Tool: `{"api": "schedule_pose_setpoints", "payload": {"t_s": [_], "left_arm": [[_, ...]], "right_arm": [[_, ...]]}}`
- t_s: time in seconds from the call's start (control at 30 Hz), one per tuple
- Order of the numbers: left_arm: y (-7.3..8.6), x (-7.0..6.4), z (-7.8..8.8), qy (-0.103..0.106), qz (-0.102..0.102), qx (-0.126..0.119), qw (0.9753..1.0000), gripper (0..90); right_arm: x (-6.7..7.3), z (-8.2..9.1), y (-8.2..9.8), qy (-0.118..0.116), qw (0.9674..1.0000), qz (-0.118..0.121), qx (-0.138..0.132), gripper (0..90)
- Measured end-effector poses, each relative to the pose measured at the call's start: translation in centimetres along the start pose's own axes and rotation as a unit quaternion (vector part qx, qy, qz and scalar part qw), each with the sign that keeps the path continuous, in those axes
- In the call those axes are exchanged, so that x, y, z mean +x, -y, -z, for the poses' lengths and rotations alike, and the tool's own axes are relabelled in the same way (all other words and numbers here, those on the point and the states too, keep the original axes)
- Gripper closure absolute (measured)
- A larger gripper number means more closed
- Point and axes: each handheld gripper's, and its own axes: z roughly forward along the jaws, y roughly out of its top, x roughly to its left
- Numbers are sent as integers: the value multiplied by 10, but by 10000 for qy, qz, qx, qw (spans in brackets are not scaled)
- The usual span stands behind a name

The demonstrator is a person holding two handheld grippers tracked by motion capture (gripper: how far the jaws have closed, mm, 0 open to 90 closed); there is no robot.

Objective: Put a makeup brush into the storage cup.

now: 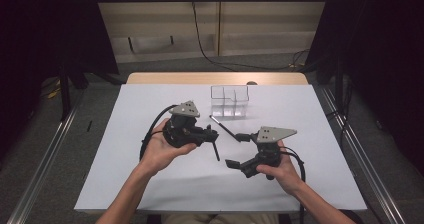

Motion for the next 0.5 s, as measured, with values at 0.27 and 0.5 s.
{"api": "schedule_pose_setpoints", "payload": {"t_s": [0.27,0.5], "left_arm": [[2,-2,-7,17,-15,215,9998,841],[2,-5,-13,127,-82,209,9997,841]], "right_arm": [[5,-7,-2,-108,9999,-63,57,41],[7,-9,-3,-243,9996,-93,129,175]]}}
